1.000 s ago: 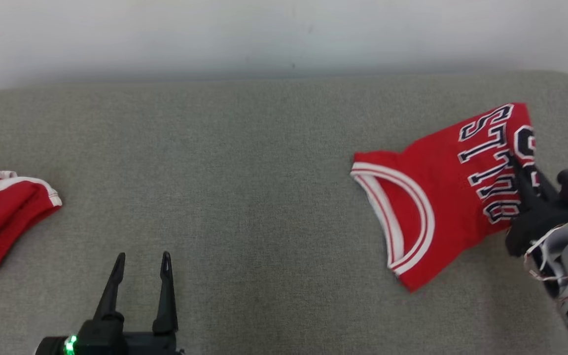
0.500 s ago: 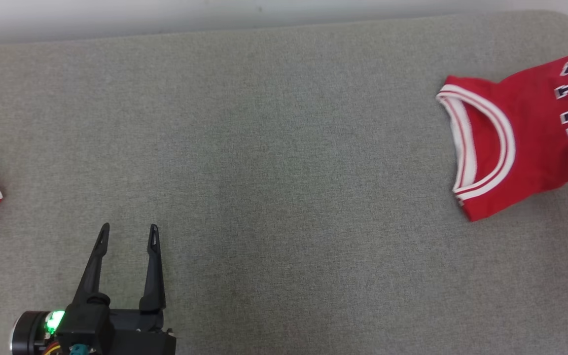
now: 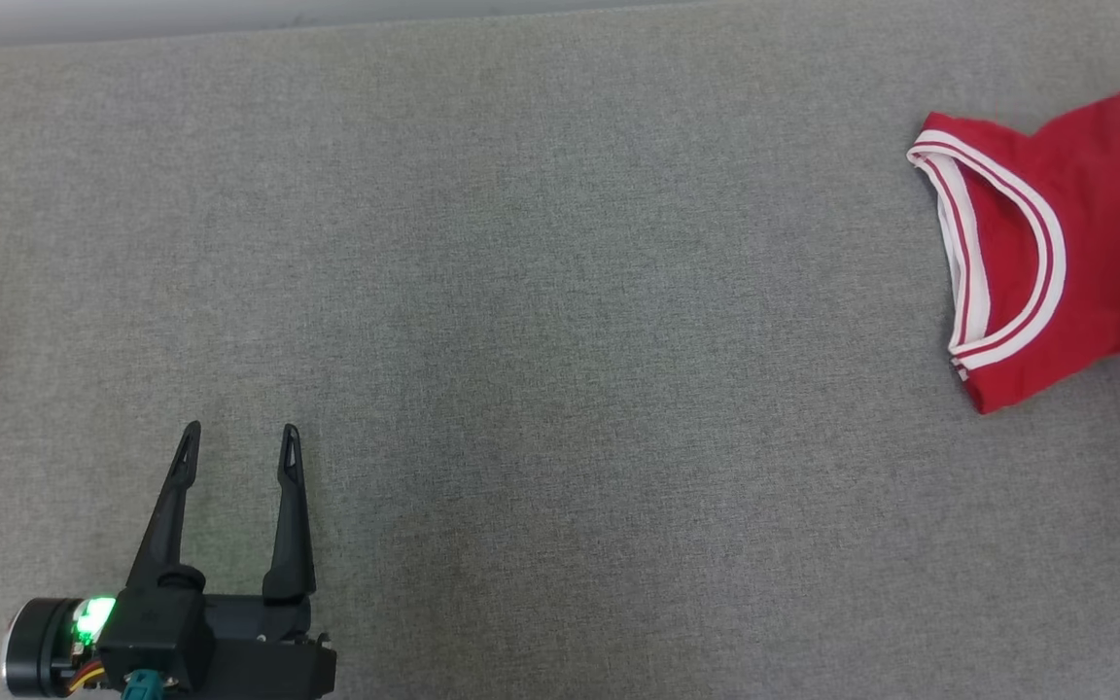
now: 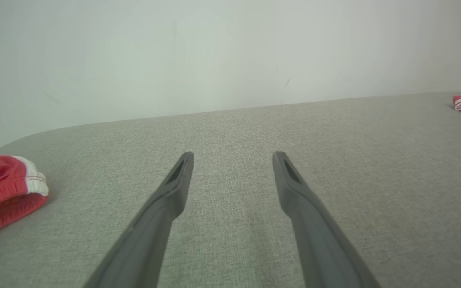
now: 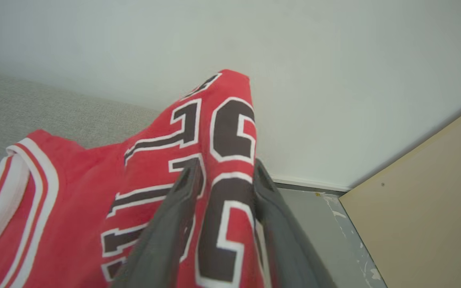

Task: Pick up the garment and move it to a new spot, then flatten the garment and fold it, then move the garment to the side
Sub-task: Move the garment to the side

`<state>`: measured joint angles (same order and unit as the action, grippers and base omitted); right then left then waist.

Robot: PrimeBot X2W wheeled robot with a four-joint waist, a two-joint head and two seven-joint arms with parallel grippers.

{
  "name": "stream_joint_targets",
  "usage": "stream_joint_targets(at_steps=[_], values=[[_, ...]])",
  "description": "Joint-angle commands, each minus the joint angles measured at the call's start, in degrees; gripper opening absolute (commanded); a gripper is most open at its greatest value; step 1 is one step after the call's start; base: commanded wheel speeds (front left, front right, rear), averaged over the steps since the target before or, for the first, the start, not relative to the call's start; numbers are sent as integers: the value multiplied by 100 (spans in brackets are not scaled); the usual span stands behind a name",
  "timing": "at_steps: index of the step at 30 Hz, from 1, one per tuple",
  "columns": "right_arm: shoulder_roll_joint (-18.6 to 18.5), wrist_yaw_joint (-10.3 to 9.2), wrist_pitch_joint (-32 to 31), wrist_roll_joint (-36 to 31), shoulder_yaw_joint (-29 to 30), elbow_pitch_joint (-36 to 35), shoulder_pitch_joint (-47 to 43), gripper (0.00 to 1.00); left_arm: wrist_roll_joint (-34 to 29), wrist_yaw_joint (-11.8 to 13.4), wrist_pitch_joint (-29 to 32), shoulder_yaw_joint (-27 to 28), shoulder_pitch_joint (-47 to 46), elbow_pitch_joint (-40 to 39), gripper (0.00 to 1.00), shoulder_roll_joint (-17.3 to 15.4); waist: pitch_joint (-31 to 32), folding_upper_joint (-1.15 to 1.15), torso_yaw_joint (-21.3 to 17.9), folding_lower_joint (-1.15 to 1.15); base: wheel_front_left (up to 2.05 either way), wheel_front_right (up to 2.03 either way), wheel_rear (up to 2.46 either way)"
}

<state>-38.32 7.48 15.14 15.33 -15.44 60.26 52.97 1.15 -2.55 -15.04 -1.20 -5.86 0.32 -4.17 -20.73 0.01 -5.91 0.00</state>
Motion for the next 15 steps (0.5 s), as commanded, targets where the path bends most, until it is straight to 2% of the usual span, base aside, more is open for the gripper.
stream_joint_targets(at_steps=[1, 3, 7, 15], values=[[-82, 1, 4, -155, 108, 34, 40, 100, -52, -3, -13, 14, -21, -30, 100, -25, -2, -1, 19, 0, 0, 0, 0], [-103, 2, 5, -327, 267, -46, 101, 100, -39, 10, -13, 18, -31, -14, 100, -20, 10, -1, 28, 0, 0, 0, 0], [90, 2, 5, -503, 685, -382, -63, 100, 34, 38, -13, 45, 4, 57, 100, 5, 142, -1, 31, 0, 0, 0, 0], [980, 2, 3, -189, 1551, -1795, -1212, 100, 196, 104, -13, 60, 337, 276, 100, 83, 766, -1, -38, 0, 0, 0, 0]])
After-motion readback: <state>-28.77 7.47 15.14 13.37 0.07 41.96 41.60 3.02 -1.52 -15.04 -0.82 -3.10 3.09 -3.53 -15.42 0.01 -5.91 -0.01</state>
